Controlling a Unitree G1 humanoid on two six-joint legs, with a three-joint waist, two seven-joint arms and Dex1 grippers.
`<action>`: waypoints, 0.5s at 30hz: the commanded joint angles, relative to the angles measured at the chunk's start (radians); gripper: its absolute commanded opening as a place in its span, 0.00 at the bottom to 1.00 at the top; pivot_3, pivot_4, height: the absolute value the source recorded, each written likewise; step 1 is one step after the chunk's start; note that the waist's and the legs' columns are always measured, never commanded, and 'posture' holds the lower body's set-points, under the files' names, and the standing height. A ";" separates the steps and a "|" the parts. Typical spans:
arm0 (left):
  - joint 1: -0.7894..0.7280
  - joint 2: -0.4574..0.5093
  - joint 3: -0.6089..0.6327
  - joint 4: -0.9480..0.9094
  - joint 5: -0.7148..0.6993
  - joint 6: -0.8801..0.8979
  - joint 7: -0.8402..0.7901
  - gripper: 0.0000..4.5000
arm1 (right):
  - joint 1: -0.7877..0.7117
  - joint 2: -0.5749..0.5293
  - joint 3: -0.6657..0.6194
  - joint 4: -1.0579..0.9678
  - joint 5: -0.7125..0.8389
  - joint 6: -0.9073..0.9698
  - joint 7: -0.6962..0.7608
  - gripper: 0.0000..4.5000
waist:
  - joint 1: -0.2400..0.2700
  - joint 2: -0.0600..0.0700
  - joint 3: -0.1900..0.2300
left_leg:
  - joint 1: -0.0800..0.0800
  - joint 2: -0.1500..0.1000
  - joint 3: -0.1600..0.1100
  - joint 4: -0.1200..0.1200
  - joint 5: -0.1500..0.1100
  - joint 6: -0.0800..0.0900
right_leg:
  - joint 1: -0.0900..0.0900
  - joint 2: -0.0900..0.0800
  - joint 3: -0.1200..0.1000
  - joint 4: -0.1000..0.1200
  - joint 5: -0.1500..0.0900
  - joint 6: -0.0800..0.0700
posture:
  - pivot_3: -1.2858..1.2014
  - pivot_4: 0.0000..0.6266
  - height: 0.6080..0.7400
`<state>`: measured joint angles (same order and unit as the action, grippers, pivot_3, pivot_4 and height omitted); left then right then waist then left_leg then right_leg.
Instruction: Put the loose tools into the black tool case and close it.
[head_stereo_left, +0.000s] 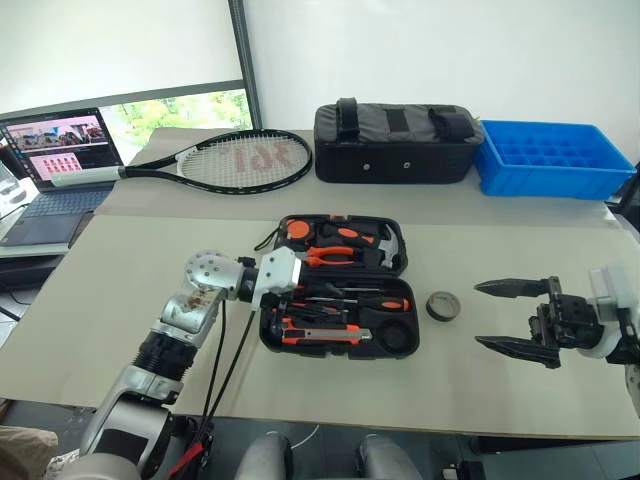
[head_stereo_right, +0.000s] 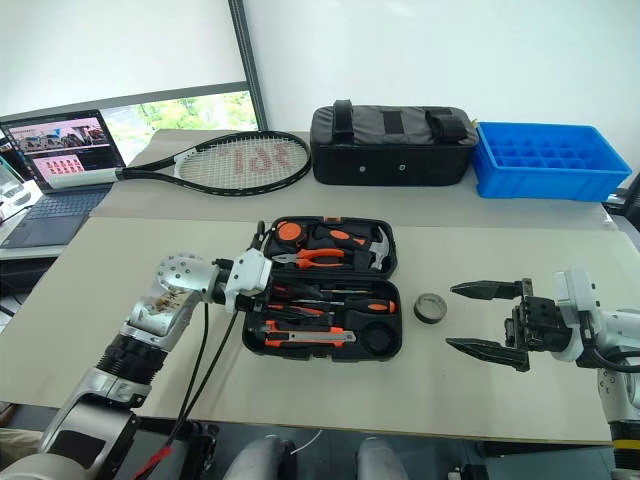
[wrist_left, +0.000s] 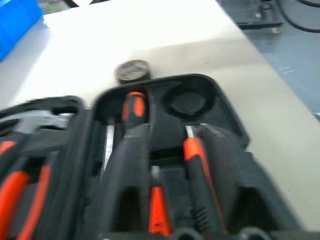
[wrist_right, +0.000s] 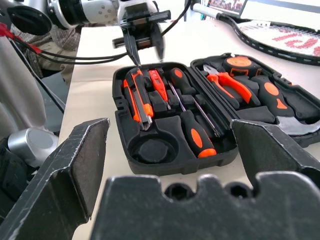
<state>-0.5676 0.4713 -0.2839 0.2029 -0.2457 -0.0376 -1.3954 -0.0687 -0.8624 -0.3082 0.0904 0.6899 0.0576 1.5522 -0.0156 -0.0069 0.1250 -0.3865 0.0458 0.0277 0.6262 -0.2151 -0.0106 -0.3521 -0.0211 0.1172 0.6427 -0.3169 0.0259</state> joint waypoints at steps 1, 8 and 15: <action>-0.007 -0.015 -0.018 0.066 0.030 -0.061 -0.013 0.02 | -0.003 0.008 -0.028 -0.002 0.003 -0.031 0.030 1.00 | 0.000 0.000 0.000 | 0.000 0.000 0.000 0.000 0.000 0.000 | 0.000 0.000 0.000 0.000 0.000 0.000 | 0.52 0.24 0.75; 0.001 -0.037 -0.056 0.148 0.081 -0.117 -0.024 0.02 | 0.023 0.014 -0.040 -0.011 0.005 -0.039 0.026 1.00 | 0.000 0.000 0.000 | 0.000 0.000 0.000 0.000 0.000 0.000 | 0.000 0.000 0.000 0.000 0.000 0.000 | 0.52 0.24 0.75; -0.013 -0.060 -0.077 0.280 0.128 -0.172 -0.025 0.02 | 0.030 0.010 -0.042 -0.023 0.007 -0.032 0.016 1.00 | -0.001 0.001 -0.001 | 0.001 0.000 0.000 0.000 0.000 0.000 | 0.001 0.000 0.001 0.001 0.000 0.000 | 0.52 0.24 0.75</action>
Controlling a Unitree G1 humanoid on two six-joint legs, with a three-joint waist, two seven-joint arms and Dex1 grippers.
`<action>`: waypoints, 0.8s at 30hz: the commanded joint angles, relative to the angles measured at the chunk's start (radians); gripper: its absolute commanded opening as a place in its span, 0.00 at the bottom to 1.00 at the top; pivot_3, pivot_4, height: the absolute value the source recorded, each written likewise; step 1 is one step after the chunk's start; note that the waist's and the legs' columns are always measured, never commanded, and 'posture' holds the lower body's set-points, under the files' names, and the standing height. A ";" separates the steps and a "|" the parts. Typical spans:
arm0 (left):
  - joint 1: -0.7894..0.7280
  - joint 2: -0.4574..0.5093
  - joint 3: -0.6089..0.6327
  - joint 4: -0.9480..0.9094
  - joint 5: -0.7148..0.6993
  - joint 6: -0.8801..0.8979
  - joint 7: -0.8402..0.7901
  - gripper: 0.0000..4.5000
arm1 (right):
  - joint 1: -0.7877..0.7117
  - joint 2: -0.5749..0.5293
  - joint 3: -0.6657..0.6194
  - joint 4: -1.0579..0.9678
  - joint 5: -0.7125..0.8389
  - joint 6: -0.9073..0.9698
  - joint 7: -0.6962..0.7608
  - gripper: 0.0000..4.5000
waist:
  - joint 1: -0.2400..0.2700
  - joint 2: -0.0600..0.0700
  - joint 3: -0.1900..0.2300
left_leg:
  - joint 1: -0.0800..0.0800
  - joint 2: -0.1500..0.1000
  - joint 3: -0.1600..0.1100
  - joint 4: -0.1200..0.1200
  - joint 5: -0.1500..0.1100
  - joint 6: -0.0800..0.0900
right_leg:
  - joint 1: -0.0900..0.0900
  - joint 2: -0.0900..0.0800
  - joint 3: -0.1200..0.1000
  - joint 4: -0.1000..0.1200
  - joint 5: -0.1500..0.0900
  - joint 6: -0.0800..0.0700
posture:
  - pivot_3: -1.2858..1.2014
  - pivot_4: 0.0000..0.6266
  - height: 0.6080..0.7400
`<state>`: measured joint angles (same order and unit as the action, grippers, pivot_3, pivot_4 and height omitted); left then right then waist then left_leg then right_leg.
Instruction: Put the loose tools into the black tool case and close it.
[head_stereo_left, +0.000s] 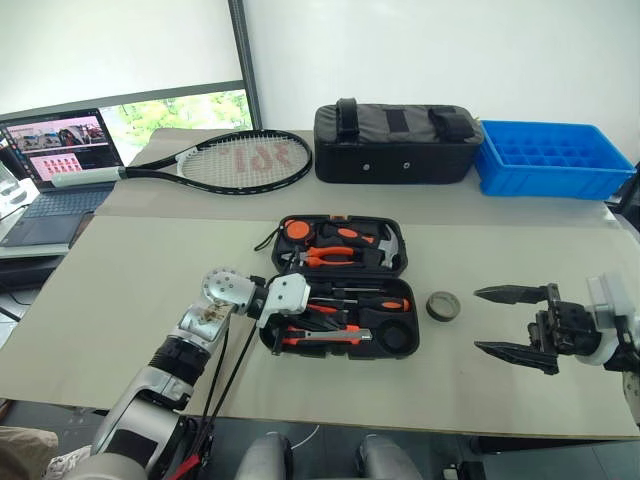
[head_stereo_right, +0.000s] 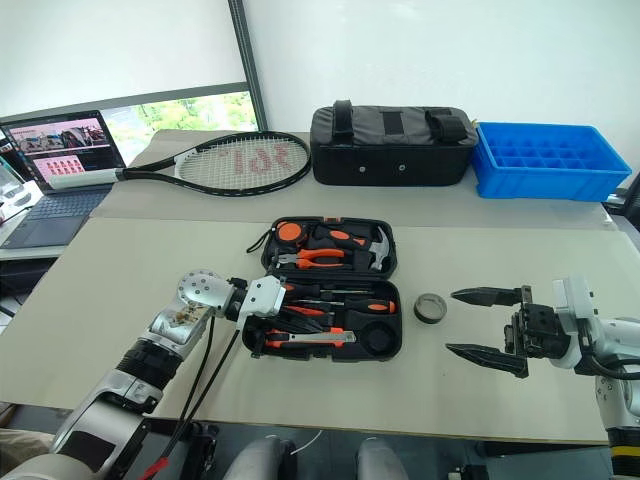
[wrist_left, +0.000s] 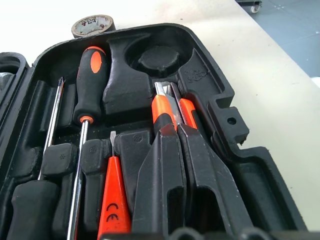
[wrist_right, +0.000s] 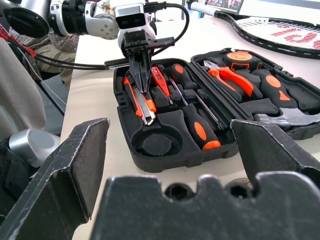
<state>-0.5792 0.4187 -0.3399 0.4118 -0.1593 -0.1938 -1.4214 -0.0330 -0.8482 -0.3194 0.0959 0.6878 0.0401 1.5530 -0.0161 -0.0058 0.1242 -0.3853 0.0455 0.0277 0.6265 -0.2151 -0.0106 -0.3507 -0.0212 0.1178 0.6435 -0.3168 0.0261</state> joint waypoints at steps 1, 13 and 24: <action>-0.006 -0.012 -0.022 0.089 0.044 -0.022 0.001 0.02 | -0.008 -0.003 -0.029 -0.032 0.007 -0.012 0.011 1.00 | 0.000 0.000 0.000 | 0.000 0.000 0.000 0.000 0.000 0.000 | 0.000 0.000 0.000 0.000 0.000 0.000 | 0.52 0.24 0.75; -0.035 -0.026 0.009 0.090 0.068 -0.007 0.105 0.02 | -0.114 -0.025 0.072 -0.027 -0.133 -0.019 -0.043 1.00 | 0.000 0.002 -0.002 | 0.001 -0.001 0.000 0.002 0.000 0.000 | 0.001 0.000 0.001 0.002 0.000 0.004 | 0.52 0.24 0.75; -0.011 0.220 0.151 -0.476 -0.172 0.472 0.051 0.17 | -0.285 -0.041 0.310 0.100 -0.514 -0.126 -0.202 1.00 | -0.008 0.003 -0.001 | -0.002 0.001 0.000 0.000 0.000 0.000 | -0.004 0.002 0.001 0.002 0.001 0.002 | 0.52 0.24 0.75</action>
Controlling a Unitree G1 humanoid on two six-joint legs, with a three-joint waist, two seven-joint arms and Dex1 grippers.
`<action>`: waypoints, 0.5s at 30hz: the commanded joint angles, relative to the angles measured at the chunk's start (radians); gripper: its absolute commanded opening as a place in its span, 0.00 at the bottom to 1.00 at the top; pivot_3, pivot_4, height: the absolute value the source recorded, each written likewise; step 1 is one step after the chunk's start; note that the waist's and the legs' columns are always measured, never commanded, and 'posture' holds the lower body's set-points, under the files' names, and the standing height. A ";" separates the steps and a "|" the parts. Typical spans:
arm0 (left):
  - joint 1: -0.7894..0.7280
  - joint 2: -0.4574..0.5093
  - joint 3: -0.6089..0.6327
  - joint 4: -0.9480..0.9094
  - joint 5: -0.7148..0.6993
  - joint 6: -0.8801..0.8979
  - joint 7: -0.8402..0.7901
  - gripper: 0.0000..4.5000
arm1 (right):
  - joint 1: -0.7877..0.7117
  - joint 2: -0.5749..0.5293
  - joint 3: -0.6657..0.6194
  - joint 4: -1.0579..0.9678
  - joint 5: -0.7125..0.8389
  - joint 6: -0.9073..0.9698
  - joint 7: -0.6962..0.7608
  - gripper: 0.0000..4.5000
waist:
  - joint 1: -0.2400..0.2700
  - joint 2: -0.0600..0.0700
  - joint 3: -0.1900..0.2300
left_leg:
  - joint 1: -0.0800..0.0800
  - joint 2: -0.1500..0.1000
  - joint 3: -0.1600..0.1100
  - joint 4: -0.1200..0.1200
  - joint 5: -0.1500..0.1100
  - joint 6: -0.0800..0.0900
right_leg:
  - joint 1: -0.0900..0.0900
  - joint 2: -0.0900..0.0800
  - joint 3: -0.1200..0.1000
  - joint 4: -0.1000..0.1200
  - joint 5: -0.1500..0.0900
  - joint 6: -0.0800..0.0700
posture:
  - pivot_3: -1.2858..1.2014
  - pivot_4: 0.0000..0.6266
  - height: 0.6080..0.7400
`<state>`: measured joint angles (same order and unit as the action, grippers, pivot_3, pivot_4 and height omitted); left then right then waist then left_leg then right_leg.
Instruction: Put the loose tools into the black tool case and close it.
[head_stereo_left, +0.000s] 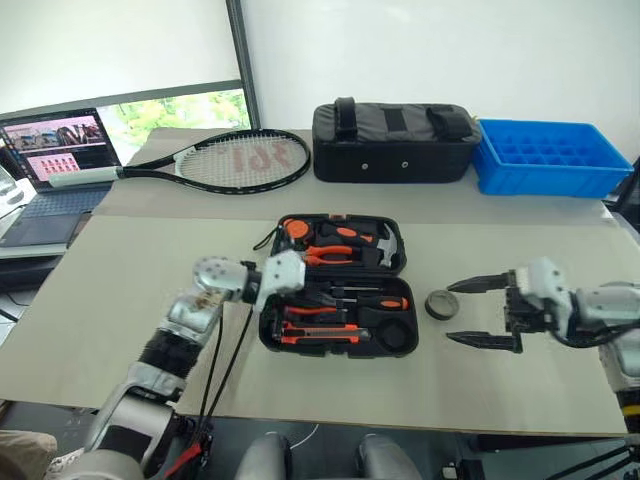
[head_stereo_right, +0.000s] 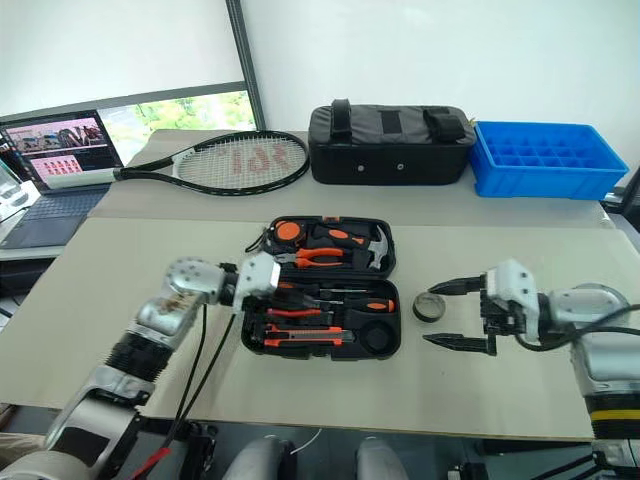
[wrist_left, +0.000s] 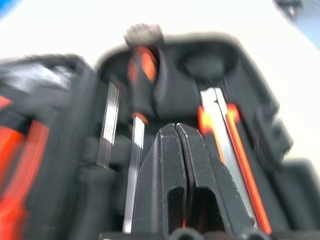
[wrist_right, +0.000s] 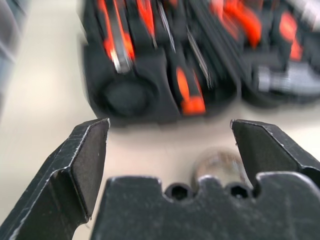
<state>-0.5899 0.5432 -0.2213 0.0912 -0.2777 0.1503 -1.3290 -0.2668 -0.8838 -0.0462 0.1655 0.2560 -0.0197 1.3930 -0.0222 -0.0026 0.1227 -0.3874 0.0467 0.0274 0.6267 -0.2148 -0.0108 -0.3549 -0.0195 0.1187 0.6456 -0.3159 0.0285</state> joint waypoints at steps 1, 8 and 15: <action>-0.001 0.116 0.042 -0.192 -0.074 0.167 -0.038 0.25 | -0.067 -0.006 0.054 0.048 -0.104 -0.076 -0.049 1.00 | -0.002 -0.001 0.001 | 0.000 0.000 0.000 -0.001 0.000 0.000 | 0.000 0.000 0.000 -0.001 0.000 0.000 | 0.52 0.24 0.75; -0.010 0.197 0.099 -0.370 -0.213 0.349 -0.031 0.80 | -0.162 -0.011 0.136 0.139 -0.166 -0.076 -0.018 0.89 | 0.006 -0.001 0.001 | 0.000 -0.001 0.000 0.000 0.000 0.000 | 0.001 -0.001 0.000 -0.003 0.000 0.000 | 0.52 0.24 0.75; -0.006 0.227 0.109 -0.415 -0.230 0.380 -0.010 1.00 | -0.186 -0.021 0.172 0.172 -0.194 -0.059 -0.002 0.38 | 0.004 -0.001 0.002 | 0.001 0.000 0.000 0.000 0.000 0.000 | 0.001 -0.001 0.000 -0.003 0.000 -0.001 | 0.52 0.24 0.75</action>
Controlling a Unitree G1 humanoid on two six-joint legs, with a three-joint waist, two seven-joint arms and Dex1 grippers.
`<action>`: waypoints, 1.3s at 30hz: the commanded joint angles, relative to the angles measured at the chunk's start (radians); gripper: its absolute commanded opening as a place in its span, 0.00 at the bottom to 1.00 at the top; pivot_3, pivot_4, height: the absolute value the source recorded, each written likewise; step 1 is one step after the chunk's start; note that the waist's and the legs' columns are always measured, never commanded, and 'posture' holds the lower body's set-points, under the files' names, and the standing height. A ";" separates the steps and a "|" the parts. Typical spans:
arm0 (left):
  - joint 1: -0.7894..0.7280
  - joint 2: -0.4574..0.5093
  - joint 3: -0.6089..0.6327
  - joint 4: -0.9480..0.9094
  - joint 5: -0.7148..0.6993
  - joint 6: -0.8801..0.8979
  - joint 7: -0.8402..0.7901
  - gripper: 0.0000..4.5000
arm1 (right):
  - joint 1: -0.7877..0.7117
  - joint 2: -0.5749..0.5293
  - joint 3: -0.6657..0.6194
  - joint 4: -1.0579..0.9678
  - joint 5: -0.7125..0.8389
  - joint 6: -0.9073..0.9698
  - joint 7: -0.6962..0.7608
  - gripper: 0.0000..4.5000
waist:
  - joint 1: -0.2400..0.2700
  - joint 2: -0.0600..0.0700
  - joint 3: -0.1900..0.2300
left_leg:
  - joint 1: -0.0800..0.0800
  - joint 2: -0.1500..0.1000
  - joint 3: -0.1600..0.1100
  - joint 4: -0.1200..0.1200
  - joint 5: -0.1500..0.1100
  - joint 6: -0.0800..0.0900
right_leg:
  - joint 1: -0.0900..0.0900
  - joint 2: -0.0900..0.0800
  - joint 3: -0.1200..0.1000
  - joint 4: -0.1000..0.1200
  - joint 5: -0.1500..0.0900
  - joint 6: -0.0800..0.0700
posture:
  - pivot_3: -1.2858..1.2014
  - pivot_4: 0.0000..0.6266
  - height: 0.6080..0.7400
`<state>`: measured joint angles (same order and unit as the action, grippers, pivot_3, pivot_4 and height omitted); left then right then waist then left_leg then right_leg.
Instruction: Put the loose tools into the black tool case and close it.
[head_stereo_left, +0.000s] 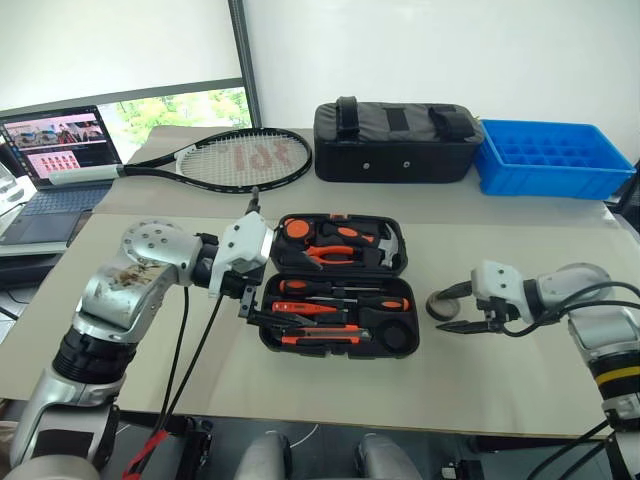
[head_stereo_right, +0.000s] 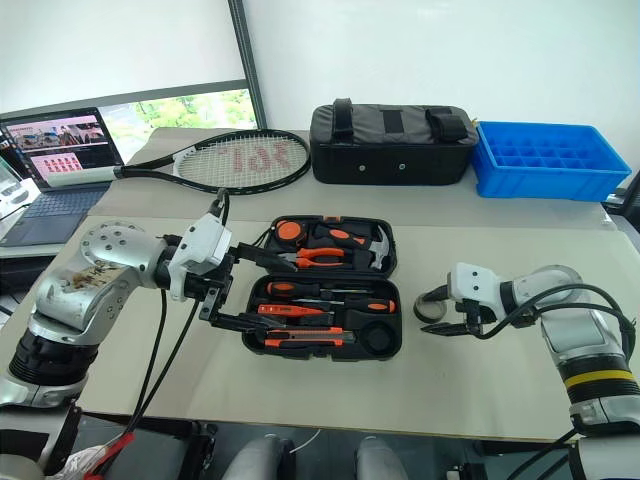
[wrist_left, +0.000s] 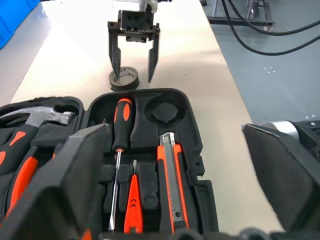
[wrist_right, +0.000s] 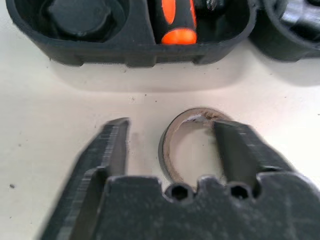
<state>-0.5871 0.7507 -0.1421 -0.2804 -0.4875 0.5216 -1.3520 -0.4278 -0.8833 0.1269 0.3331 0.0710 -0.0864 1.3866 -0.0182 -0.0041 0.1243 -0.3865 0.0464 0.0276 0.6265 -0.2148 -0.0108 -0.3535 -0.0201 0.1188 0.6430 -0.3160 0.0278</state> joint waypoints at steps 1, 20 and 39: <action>-0.006 0.023 0.032 -0.048 -0.023 0.012 0.017 1.00 | -0.025 -0.022 -0.001 0.007 -0.012 0.006 0.004 0.31 | 0.000 0.000 0.000 | 0.000 0.000 0.000 0.000 0.000 0.000 | 0.000 0.000 0.000 0.000 0.000 0.000 | 0.52 0.24 0.75; 0.052 0.087 0.051 -0.120 -0.077 0.050 0.040 1.00 | -0.022 -0.051 0.032 -0.535 0.156 0.401 0.042 0.00 | -0.001 0.001 0.000 | 0.000 0.001 0.000 0.000 0.000 0.000 | -0.001 0.000 0.000 0.001 0.000 0.000 | 0.52 0.24 0.75; 0.061 0.088 0.052 -0.100 -0.057 0.022 0.046 1.00 | -0.011 -0.029 0.112 -0.627 0.134 0.433 0.030 0.70 | 0.001 0.000 0.001 | -0.001 0.001 0.000 0.000 0.000 0.000 | -0.002 0.001 0.000 0.000 -0.001 0.001 | 0.52 0.24 0.75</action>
<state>-0.5258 0.8251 -0.1124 -0.3780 -0.5482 0.5657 -1.3111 -0.4213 -0.9113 0.2849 -0.2560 0.1620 0.3323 1.4146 -0.0175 -0.0044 0.1249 -0.3871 0.0473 0.0274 0.6264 -0.2149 -0.0108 -0.3552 -0.0195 0.1184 0.6434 -0.3172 0.0292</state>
